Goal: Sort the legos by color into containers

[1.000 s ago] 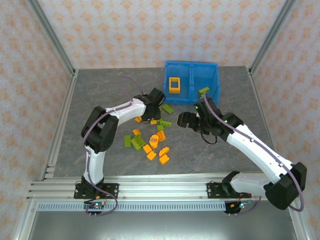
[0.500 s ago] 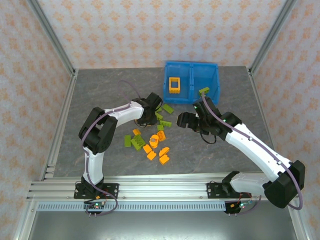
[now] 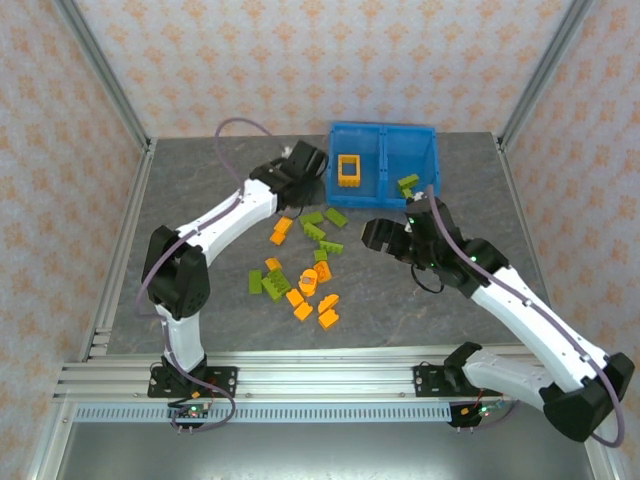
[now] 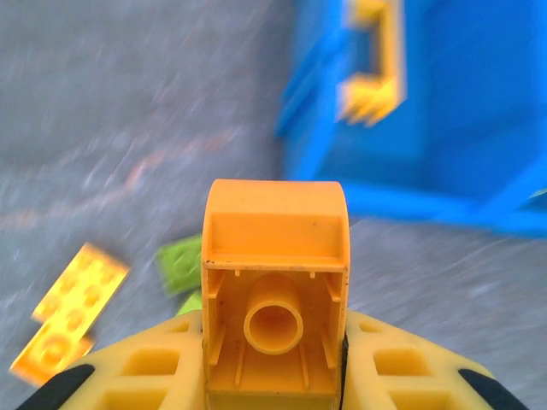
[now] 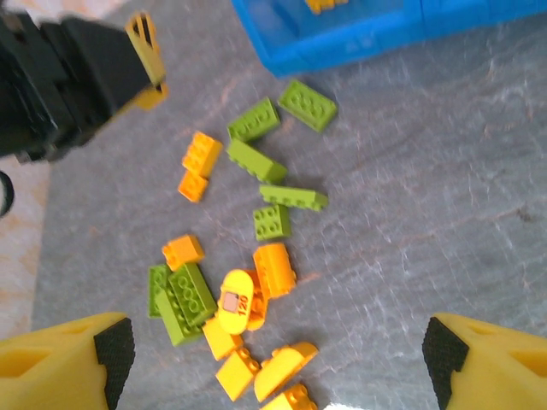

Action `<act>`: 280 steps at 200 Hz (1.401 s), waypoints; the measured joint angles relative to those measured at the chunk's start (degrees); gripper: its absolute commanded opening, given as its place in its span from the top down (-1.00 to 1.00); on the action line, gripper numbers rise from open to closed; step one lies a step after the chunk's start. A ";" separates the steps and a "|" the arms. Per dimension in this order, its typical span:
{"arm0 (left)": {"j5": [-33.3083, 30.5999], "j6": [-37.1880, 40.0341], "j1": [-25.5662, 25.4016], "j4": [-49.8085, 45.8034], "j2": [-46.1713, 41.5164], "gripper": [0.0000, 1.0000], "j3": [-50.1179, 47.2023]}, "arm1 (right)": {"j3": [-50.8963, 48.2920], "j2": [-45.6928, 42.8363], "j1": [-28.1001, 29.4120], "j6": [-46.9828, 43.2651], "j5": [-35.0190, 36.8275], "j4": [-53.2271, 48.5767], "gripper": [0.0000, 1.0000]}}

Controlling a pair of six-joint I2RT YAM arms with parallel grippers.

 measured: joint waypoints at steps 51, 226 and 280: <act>-2.97 5.44 -1.77 -3.39 18.16 0.47 35.26 | -1.22 -3.93 0.00 1.07 3.89 0.55 -0.78; -3.85 6.54 -3.10 -4.57 37.62 0.08 52.19 | -2.47 -5.40 0.00 2.34 4.26 -0.70 -0.78; -2.14 7.15 -3.21 -7.63 25.05 0.07 50.99 | -2.43 -3.74 0.00 -0.70 3.96 -0.68 -0.78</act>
